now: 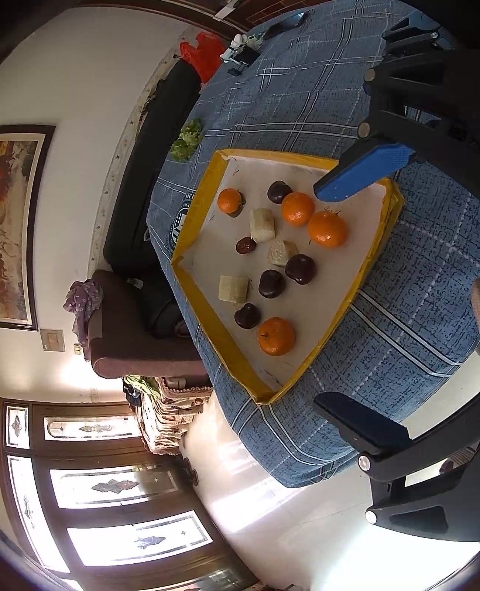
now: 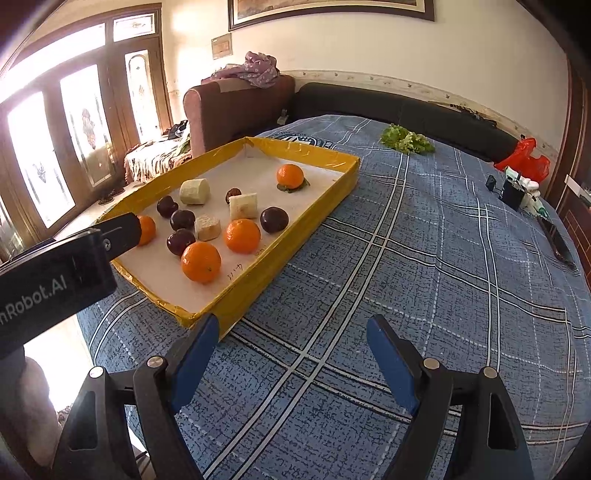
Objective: Organize fruits
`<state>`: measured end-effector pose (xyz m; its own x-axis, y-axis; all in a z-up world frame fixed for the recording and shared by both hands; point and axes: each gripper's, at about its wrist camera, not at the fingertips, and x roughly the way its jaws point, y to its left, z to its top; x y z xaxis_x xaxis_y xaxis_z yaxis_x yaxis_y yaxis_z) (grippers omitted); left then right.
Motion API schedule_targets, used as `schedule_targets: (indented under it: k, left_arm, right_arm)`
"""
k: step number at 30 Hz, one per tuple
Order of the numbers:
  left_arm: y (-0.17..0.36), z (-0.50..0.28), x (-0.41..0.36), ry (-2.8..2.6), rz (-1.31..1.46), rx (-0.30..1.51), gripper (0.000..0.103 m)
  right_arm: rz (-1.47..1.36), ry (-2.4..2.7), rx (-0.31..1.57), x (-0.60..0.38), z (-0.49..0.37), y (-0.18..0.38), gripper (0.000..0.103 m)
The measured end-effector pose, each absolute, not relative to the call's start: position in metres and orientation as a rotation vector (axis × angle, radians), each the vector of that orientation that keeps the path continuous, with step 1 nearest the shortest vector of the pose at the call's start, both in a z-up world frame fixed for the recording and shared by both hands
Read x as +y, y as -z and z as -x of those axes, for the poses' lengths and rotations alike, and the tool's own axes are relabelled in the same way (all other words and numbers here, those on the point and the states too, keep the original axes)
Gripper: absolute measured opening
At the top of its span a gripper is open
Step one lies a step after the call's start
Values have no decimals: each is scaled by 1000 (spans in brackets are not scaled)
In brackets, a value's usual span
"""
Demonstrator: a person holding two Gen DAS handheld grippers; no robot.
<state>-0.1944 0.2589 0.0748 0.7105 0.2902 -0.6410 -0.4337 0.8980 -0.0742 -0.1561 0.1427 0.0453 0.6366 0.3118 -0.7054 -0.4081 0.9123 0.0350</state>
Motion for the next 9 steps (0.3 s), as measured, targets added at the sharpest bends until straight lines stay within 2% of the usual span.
schedule_targets:
  k: [9]
  left_arm:
    - [-83, 193, 263, -415, 211, 657, 103]
  right_arm:
    - [123, -425, 772, 146, 154, -48, 86]
